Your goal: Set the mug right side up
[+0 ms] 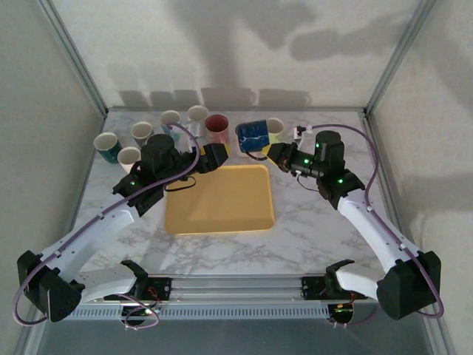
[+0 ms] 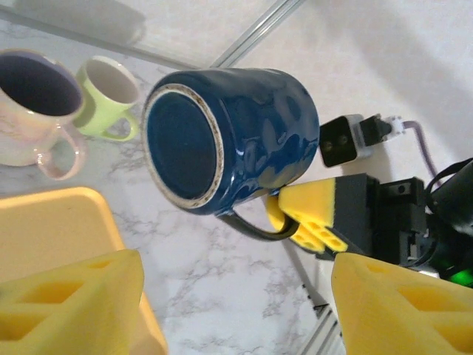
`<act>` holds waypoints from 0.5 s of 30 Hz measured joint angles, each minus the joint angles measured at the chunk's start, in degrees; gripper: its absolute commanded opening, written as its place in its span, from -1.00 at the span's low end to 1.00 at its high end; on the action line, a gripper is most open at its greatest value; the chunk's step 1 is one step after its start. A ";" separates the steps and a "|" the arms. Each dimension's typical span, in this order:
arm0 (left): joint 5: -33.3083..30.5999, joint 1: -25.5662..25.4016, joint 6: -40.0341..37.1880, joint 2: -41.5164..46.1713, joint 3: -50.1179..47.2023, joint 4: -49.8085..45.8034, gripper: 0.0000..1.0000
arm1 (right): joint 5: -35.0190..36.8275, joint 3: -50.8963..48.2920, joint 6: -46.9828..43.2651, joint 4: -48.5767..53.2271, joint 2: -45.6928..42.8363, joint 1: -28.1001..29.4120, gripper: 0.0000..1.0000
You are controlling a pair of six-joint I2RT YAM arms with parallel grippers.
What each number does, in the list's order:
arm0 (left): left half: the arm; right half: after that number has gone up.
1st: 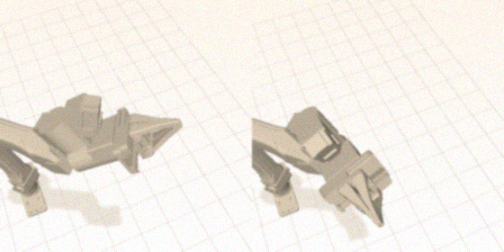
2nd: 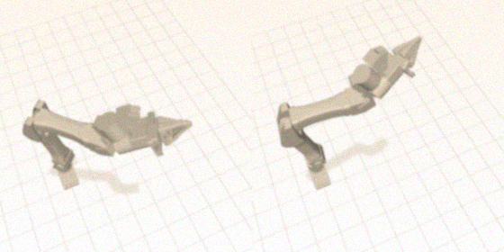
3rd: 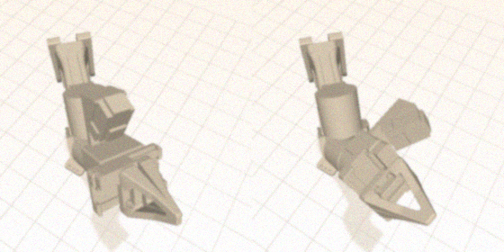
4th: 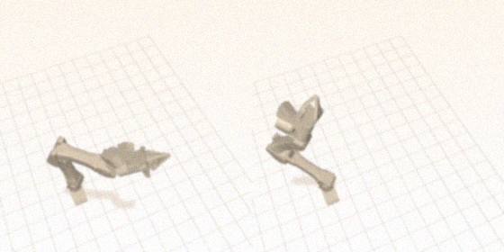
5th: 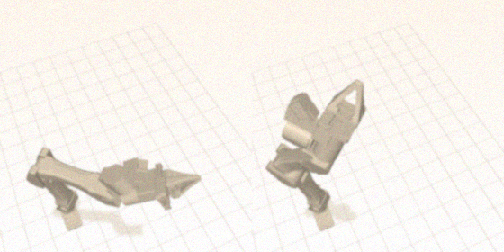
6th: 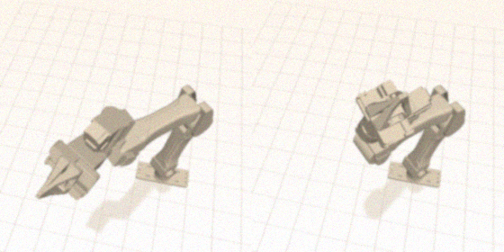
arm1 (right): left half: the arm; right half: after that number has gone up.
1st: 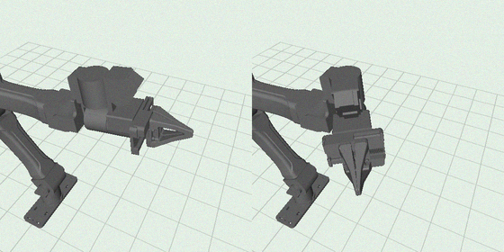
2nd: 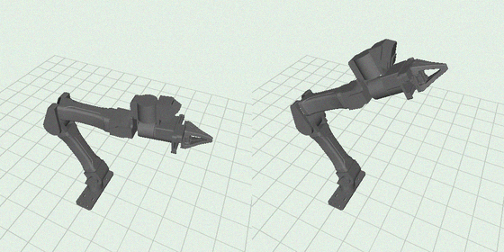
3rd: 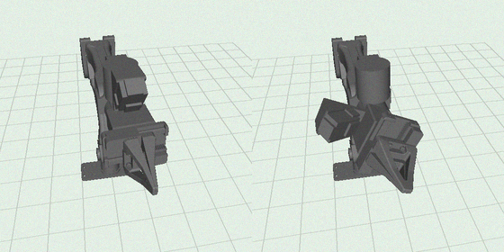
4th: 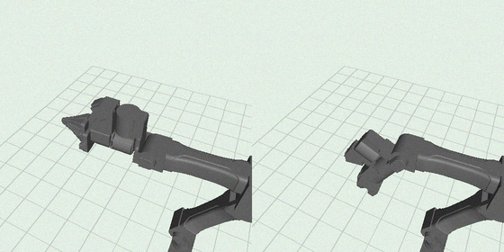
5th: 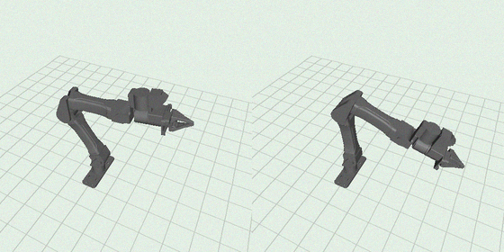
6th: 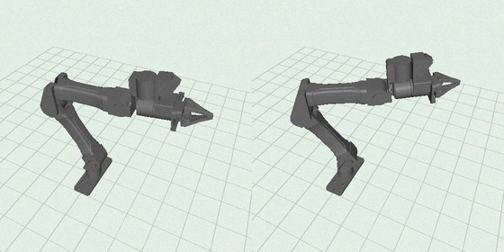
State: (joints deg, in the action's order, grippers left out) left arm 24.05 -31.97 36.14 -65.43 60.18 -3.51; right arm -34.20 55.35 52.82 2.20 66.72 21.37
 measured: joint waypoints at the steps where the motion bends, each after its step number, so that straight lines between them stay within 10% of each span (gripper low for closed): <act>1: -0.24 0.07 -0.55 0.00 0.15 -0.70 0.36 | 0.33 0.55 -1.53 1.60 0.00 -0.72 -1.00; 15: -6.16 0.20 -6.45 -3.72 1.22 -10.38 0.32 | 11.76 9.81 -27.43 20.02 3.39 -5.01 -1.00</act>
State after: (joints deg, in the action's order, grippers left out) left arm 17.89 -31.77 29.69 -69.14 61.41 -13.89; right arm -22.44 65.17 25.39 22.22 70.11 16.36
